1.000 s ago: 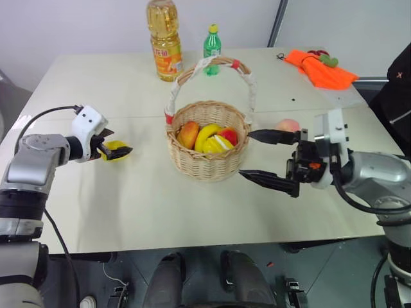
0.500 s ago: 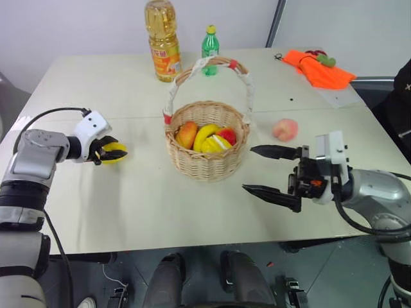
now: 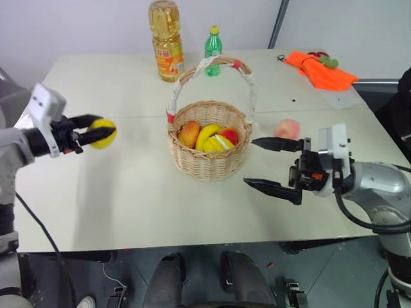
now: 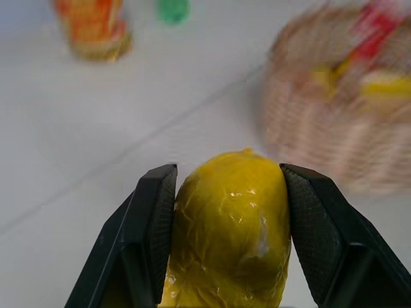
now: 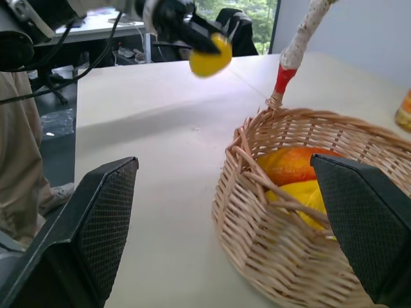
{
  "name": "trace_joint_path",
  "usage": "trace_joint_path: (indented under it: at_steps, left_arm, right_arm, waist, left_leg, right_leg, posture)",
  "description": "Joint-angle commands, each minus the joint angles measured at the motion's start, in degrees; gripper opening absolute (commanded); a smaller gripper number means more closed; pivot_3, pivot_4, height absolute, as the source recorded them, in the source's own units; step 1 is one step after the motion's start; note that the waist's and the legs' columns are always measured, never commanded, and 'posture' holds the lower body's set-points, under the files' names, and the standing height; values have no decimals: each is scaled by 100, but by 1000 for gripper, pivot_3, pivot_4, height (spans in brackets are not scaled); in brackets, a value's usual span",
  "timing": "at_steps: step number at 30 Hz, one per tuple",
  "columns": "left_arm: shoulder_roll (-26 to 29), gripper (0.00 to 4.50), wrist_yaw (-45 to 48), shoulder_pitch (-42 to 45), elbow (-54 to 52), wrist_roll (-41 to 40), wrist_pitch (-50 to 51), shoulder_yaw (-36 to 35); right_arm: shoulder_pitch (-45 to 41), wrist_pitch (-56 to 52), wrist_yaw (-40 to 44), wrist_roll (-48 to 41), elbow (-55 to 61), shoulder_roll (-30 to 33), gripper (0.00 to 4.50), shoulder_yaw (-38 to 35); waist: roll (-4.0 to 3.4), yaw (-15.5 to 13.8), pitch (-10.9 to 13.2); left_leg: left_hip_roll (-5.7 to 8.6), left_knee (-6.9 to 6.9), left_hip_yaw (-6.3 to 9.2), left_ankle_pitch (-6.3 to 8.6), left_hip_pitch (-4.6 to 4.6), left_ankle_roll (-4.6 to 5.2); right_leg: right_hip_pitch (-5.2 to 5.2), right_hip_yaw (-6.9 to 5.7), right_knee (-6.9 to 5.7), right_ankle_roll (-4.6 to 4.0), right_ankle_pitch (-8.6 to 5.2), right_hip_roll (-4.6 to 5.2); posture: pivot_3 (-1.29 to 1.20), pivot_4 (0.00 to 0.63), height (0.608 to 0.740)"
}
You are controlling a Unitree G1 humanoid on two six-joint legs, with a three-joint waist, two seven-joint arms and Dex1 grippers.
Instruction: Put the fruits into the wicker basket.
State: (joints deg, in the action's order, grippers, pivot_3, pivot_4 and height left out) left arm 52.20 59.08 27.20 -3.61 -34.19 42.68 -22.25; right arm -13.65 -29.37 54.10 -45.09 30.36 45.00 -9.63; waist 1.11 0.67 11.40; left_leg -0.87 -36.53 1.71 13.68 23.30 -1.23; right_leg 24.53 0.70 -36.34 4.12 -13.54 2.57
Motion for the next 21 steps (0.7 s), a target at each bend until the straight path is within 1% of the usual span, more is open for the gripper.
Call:
trace_joint_path:
  at_steps: [1, 3, 5, 7, 8, 9, 11, 14, 17, 19, 21]
  left_arm:
    - [-505, 2626, -602, 296, -1324, -1001, 589, 10]
    - [-1195, 2626, -1314, 794, -1846, -1100, 769, 607]
    - [-1897, 2626, -1891, 1184, -2069, -1038, 841, 1125]
    - [-2273, 2626, -2238, 1377, -2117, -833, 803, 1490]
    - [-2489, 2626, -2462, 1469, -1983, -593, 749, 1770]
    - [-2612, 2626, -2606, 1517, -1886, -438, 708, 1950]
    - [-2589, 2626, -2562, 1490, -1749, 75, 354, 2441]
    - [-2746, 2626, -2644, 1483, -1499, 328, 166, 2654]
    - [-2867, 3493, -2660, 1422, -1353, 484, -12, 2726]
    - [-2833, 4398, -2662, 1355, -1316, 648, -185, 2732]
    - [-2857, 4455, -2674, 1283, -1311, 629, -229, 2616]
  right_arm:
    - [-157, 81, 51, 60, -149, 98, 4500, -168]
    - [-249, 124, 69, 152, -309, 127, 4500, -181]
    - [-301, 141, 71, 212, -387, 126, 4500, -176]
    - [-328, 138, 49, 243, -405, 108, 4500, -166]
    - [-336, 121, -25, 258, -401, 77, 4500, -167]
    - [-341, 107, -86, 268, -388, 53, 4500, -165]
    - [-343, 52, -248, 298, -377, 6, 4500, -160]
    - [-302, -44, -472, 300, -398, -76, 4500, -187]
    - [-310, -47, -827, 460, -630, -231, 4500, -223]
    - [-371, 91, -1177, 812, -956, -369, 4500, -183]
    - [-441, 177, -1435, 1142, -1266, -462, 4500, -106]
  waist:
    - [0, -17, 0]
    - [0, -92, 0]
    - [2, -127, -1]
    - [4, -125, -2]
    - [3, -99, -2]
    - [1, -81, -4]
    - [0, -26, -4]
    - [0, 22, -4]
    - [0, 3, -4]
    - [1, -2, -4]
    - [1, -4, -4]
  left_leg:
    - [1, -2, 1, 0, -1, 0]
    - [5, -21, 5, 0, 0, 0]
    - [8, -55, 3, 0, 7, 0]
    - [15, -62, -5, 0, 4, 0]
    - [17, -63, -7, 0, 4, 0]
    - [17, -62, -10, 0, 2, 0]
    - [16, -57, -12, 2, -4, 3]
    - [10, -54, -10, 4, -4, 7]
    - [10, -55, -9, 5, -2, 8]
    - [12, -57, -10, 5, -1, 8]
    - [15, -59, -13, 5, 0, 8]
  right_leg:
    - [-3, 0, 0, 1, 0, 0]
    - [-14, -3, -1, 9, 5, 0]
    - [-22, -2, -5, 27, 18, -1]
    - [-28, 10, -4, 34, 25, 1]
    - [-28, 11, -4, 36, 26, 1]
    - [-27, 16, -4, 36, 26, -1]
    - [-26, 19, -6, 37, 26, -6]
    - [-21, 20, -9, 37, 26, -15]
    - [-21, 19, -9, 37, 26, -15]
    - [-21, 19, -8, 37, 26, -12]
    - [-21, 20, -7, 36, 26, -8]
  posture:
    - [0, 150, 740]
    - [0, 150, 740]
    - [0, 150, 740]
    - [0, 150, 740]
    - [0, 150, 740]
    - [0, 150, 740]
    - [0, 150, 740]
    - [0, 150, 740]
    - [0, 150, 740]
    - [0, 150, 740]
    - [0, 150, 740]
